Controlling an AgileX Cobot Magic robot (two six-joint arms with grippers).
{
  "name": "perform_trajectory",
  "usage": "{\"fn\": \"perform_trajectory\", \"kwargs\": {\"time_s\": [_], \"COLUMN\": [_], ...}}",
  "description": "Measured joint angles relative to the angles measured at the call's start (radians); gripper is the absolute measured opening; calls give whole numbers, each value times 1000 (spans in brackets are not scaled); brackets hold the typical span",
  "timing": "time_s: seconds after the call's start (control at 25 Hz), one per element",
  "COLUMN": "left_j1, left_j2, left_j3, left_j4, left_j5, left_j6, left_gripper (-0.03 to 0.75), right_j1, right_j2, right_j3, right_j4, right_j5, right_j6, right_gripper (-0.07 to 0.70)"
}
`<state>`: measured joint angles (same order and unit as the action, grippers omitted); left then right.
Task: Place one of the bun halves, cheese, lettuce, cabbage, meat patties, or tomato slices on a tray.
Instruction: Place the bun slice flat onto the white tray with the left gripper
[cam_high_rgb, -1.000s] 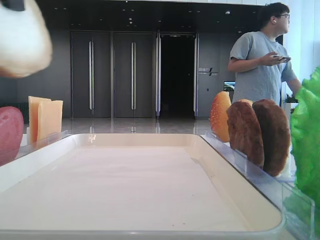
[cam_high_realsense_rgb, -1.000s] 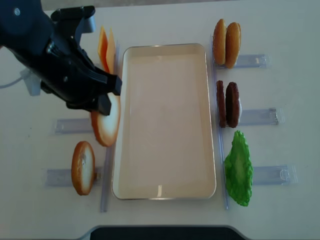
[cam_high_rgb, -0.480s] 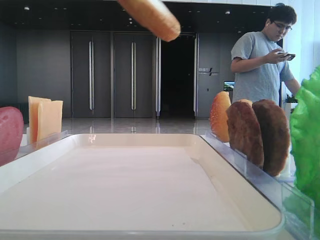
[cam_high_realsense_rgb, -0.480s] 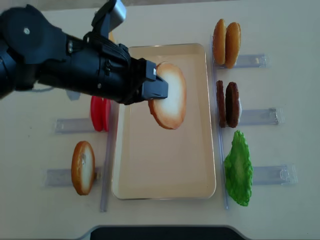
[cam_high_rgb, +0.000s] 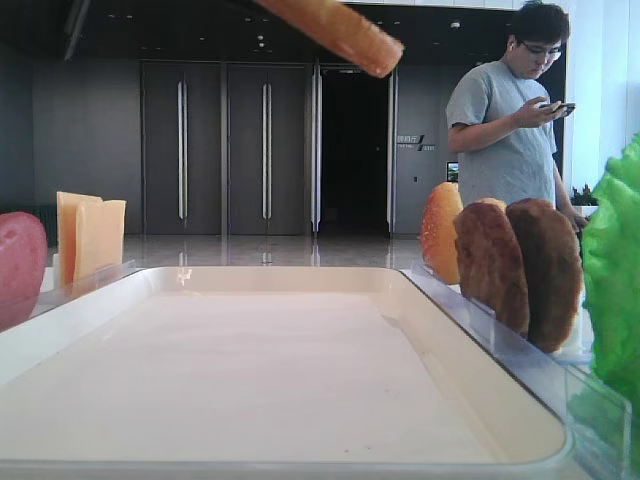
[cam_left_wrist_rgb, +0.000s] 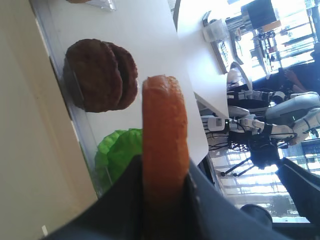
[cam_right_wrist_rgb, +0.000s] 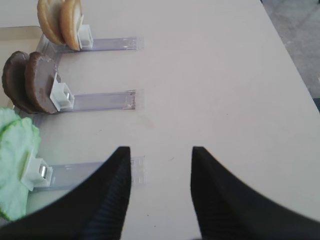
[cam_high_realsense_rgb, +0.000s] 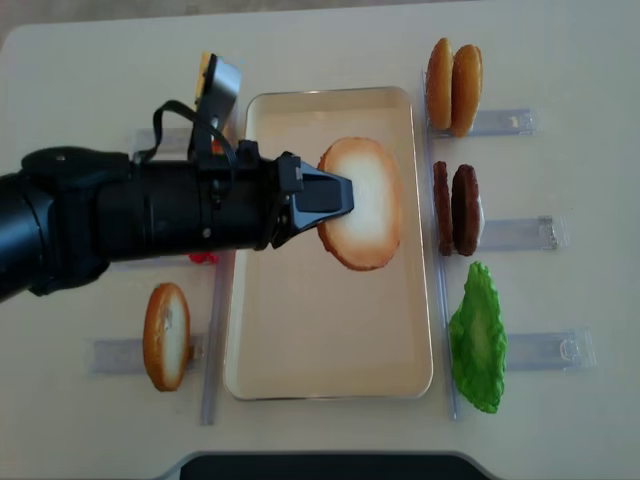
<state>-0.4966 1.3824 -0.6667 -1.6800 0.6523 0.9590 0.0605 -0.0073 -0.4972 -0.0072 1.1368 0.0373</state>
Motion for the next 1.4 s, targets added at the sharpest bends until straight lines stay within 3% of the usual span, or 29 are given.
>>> {"fn": "perform_trajectory", "kwargs": {"time_s": [0.24, 0.84, 1.4], "left_j1": [53, 54, 55], "left_j2": [26, 305, 337], "left_j3": [57, 61, 61], "left_j4": [-9, -21, -25], "left_j5": [15, 18, 8], "left_j6": [36, 185, 270], "left_gripper": [139, 139, 139], "right_j1": [0, 0, 0], "right_j2": [0, 0, 0], "right_j3": [0, 0, 0], "right_j4": [0, 0, 0], "right_j5": [0, 0, 0], "right_j6": [0, 0, 0], "right_gripper": [307, 307, 307]}}
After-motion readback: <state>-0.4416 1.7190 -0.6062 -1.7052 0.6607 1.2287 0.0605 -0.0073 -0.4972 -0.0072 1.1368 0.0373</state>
